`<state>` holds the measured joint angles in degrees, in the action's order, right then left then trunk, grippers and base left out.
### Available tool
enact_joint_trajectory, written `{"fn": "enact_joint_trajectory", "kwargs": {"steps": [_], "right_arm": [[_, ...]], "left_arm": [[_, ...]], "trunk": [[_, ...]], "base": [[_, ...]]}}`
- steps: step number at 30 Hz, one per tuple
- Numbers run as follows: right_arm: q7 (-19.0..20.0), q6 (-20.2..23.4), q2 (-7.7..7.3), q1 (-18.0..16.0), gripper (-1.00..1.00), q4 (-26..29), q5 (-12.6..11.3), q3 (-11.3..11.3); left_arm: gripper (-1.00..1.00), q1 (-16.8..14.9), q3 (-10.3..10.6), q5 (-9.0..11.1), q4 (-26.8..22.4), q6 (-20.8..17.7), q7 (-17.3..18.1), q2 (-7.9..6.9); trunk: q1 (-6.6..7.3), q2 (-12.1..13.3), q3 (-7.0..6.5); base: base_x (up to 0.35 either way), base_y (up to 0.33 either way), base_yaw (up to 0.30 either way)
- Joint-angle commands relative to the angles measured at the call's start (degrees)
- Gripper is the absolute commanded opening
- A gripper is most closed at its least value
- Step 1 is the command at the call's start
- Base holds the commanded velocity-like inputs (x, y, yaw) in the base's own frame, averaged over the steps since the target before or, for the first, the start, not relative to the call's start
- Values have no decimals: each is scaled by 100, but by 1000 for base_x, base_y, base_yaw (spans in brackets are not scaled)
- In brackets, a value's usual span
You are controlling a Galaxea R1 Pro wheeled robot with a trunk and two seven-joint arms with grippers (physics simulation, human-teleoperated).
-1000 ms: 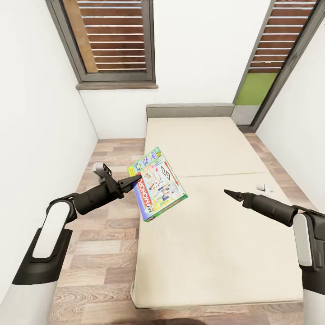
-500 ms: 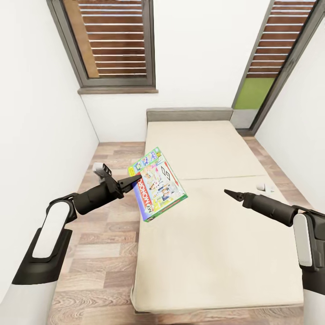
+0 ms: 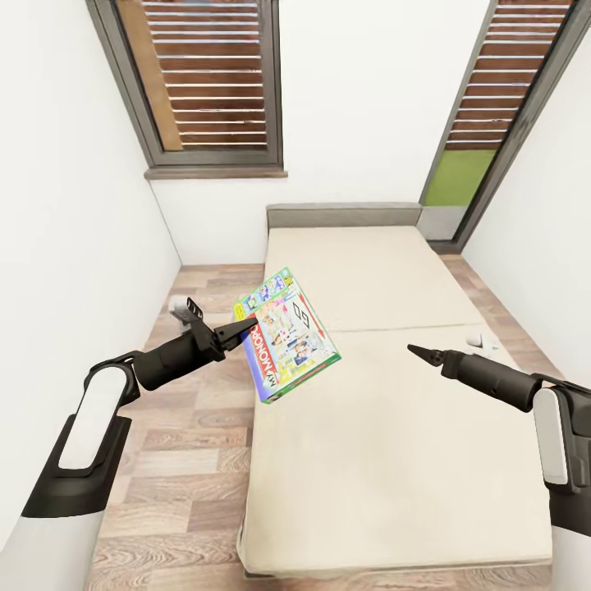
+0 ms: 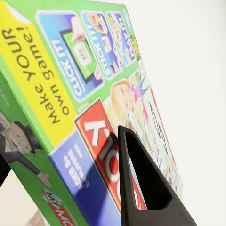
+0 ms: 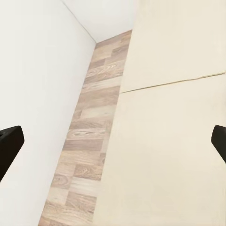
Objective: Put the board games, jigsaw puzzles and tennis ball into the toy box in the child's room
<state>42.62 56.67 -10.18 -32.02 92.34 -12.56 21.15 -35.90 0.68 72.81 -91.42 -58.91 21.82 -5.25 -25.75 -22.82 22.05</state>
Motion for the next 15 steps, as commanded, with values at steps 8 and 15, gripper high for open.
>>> {"fn": "enact_joint_trajectory", "kwargs": {"steps": [8, 15], "right_arm": [[53, 34, 4, -6, 100, 3, 4, 5], [72, 45, 1, -6, 100, 3, -6, 10]], "left_arm": [[-100, -5, 2, -45, 6, -7, 36, -18], [-100, 4, 7, -78, 9, -8, 49, -47]], "trunk": [[-3, -10, -65], [-3, -10, -130]], "base": [[0, 0, 0], [0, 0, 0]]}}
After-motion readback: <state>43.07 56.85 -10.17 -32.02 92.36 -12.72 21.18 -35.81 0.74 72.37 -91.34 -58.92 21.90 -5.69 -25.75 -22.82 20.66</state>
